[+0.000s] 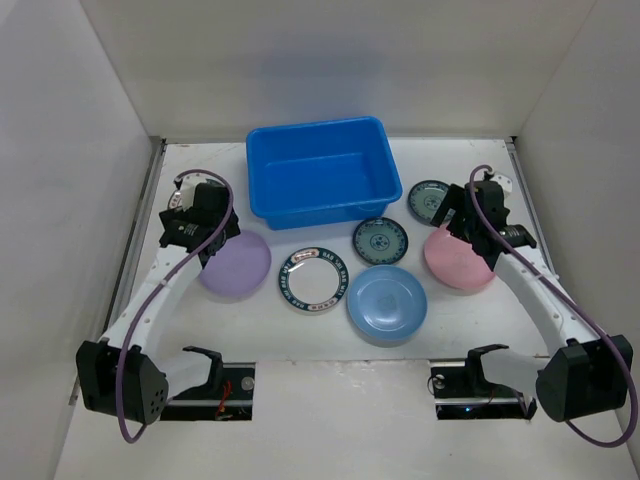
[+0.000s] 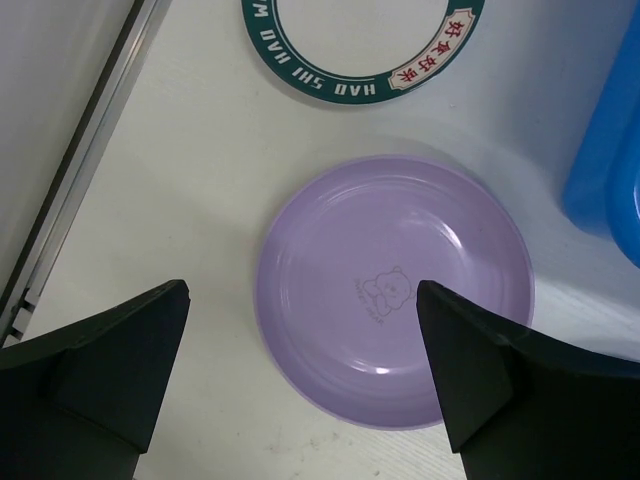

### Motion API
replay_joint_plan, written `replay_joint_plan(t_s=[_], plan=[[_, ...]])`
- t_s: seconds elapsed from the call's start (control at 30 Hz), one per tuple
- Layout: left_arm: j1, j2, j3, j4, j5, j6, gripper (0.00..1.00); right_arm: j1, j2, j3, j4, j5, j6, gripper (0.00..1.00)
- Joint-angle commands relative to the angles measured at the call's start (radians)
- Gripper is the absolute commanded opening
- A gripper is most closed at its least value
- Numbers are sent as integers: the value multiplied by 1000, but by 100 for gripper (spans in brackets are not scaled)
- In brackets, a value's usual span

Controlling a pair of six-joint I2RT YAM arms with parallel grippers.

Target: Place the plates into the plastic bin on the countertop

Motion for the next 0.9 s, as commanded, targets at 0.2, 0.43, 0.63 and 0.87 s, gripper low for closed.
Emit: replay_joint_plan(t_s=[0.2,0.43,0.63,0.87], plan=[[5,-109,-52,10,-12,-39,100,17,13,-24,51,55,11,100],[99,-235,-161,74,142,-96,100,40,16,-4,51,46,11,100],[219,-123,-177,22,310,-189,100,62,7,3,57,31,16,100],[217,-37,-255,50,298,-257,93,89,11,3,65,-11,33,100]])
